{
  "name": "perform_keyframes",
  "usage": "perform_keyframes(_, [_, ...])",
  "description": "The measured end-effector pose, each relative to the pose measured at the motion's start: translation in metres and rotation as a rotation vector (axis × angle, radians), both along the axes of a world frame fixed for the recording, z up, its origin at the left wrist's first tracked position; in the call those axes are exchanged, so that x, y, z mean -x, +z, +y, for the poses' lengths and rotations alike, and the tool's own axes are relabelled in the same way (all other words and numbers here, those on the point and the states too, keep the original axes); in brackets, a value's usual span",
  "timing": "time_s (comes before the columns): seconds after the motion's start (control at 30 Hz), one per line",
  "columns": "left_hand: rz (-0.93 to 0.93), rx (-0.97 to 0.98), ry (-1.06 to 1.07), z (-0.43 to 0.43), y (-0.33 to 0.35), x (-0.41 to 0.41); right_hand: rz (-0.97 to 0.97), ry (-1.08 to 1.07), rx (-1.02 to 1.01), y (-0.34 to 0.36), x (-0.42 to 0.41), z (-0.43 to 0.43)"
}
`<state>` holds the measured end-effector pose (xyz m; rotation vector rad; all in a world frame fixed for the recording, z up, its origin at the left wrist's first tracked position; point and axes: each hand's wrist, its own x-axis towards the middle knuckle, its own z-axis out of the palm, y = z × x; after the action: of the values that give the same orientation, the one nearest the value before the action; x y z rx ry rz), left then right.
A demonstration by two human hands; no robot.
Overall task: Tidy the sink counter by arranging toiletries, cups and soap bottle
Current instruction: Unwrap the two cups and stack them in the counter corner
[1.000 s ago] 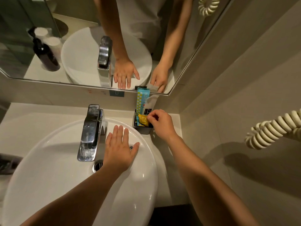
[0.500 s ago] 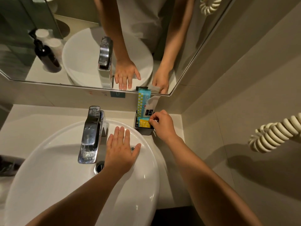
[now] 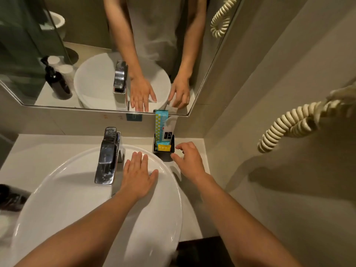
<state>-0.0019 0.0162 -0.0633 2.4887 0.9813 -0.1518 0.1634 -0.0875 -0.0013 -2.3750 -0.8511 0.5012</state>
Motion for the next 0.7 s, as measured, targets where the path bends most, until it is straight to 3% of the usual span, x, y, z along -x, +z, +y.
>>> perform_keyframes(0.17, [-0.13,0.013,-0.067,0.003,0.016,0.01,0.003,0.05,0.119,0.012,0.028,-0.036])
perform_keyframes(0.4, [-0.025,-0.101,-0.23,-0.025,0.043,0.054,-0.103,0.158,0.342,0.019,0.073,-0.07])
perform_keyframes(0.7, [0.016,-0.217,-0.126,-0.057,0.046,0.135,-0.201,0.305,0.43,0.015,0.147,-0.072])
